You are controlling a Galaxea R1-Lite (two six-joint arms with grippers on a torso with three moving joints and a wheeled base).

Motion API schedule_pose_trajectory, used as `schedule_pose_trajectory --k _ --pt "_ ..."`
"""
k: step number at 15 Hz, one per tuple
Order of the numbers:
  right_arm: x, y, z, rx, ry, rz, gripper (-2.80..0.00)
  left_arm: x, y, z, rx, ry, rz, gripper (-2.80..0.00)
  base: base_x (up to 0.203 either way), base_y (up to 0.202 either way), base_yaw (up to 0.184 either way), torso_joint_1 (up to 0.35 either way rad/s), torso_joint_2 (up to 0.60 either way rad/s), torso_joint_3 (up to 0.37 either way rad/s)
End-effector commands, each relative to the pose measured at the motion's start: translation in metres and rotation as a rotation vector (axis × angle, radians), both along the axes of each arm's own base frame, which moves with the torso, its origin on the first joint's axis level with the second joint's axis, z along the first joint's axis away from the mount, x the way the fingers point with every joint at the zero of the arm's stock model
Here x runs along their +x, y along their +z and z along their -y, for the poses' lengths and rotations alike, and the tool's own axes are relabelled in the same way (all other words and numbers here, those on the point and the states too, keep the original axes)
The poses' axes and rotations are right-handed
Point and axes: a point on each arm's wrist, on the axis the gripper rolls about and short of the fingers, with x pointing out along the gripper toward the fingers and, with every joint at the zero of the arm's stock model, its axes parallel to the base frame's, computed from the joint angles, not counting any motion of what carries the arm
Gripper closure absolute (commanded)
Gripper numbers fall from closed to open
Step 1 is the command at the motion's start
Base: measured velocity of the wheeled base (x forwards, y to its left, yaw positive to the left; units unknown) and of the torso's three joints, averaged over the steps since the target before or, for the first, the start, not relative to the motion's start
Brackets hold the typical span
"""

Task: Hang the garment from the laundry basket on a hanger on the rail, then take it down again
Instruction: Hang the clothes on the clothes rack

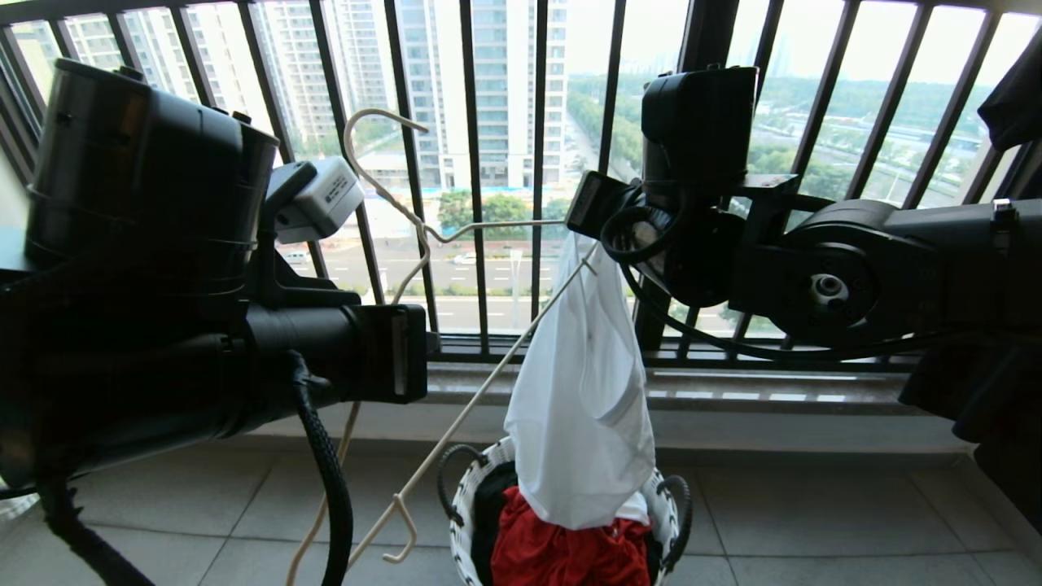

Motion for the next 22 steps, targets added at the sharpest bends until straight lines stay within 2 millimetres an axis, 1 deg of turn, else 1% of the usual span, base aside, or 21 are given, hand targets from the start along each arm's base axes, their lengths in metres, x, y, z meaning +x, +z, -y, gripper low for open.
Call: schedule_pose_trajectory --k 1,2,6,10,13,15,17,22 --pt "0.000 0.002 0.002 0.000 -0.008 0.005 0.00 0.003 -0.006 0.002 0.053 0.031 0.007 0.00 0.000 0.000 0.000 0.000 0.00 0.000" --pt "0.002 0.000 0.002 -0.004 -0.010 0.003 0.00 0.004 -0.008 0.002 0.080 0.058 0.017 0.00 0.000 0.000 0.000 0.000 0.00 0.000" --pt "0.007 0.000 0.007 -0.016 -0.026 0.004 0.00 0.004 -0.009 0.001 0.103 0.057 0.023 0.00 0.000 0.000 0.000 0.000 0.00 0.000" --pt "0.009 0.003 0.012 -0.011 -0.040 0.010 0.00 0.005 -0.017 0.002 0.169 0.065 0.029 0.00 0.000 0.000 0.000 0.000 0.00 0.000" --pt "0.007 0.005 0.013 -0.011 -0.034 0.009 0.00 0.011 -0.024 0.006 0.198 0.086 0.013 0.00 0.000 0.000 0.000 0.000 0.00 0.000" --pt "0.006 0.002 0.011 -0.017 -0.028 0.002 0.00 0.016 -0.029 0.010 0.232 0.135 0.016 0.00 0.000 0.000 0.000 0.000 0.00 0.000" --pt "0.004 0.000 0.008 -0.025 -0.019 -0.008 0.00 0.018 -0.026 0.011 0.208 0.160 0.050 0.00 0.000 0.000 0.000 0.000 0.00 0.000" --pt "-0.008 -0.010 -0.011 -0.049 0.037 -0.046 0.00 0.020 -0.028 0.013 0.192 0.167 0.068 0.00 0.000 0.000 0.000 0.000 0.00 0.000"
